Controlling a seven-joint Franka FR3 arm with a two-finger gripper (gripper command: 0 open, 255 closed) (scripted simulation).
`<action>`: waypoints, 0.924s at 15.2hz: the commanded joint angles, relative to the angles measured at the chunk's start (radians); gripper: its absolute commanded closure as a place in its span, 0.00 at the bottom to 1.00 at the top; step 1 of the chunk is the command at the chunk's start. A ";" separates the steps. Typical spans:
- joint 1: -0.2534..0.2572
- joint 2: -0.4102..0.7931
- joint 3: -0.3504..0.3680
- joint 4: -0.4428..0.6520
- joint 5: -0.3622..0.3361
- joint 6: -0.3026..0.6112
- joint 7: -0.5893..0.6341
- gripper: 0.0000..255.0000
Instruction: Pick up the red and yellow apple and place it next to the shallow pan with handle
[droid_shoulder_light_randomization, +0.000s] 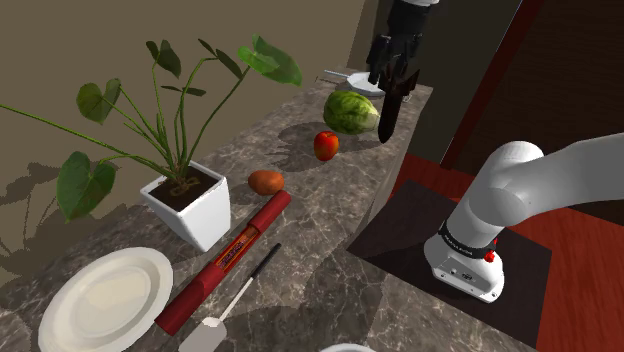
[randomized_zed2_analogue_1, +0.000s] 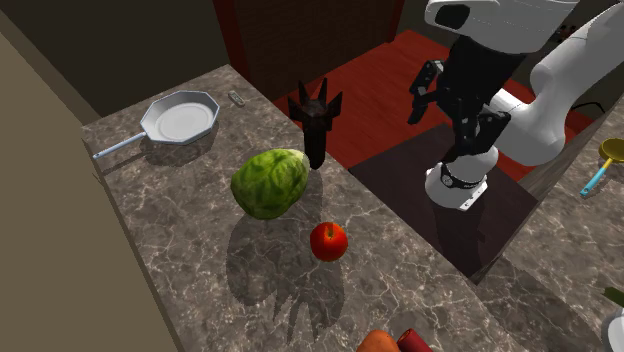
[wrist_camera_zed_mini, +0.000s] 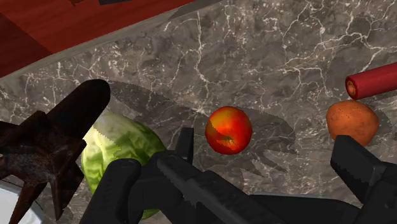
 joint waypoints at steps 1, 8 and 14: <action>0.000 0.000 0.000 0.000 0.000 0.000 0.000 0.00; -0.019 0.215 0.035 -0.017 -0.020 0.177 0.045 0.00; -0.039 0.427 0.062 0.017 -0.052 0.309 0.093 0.00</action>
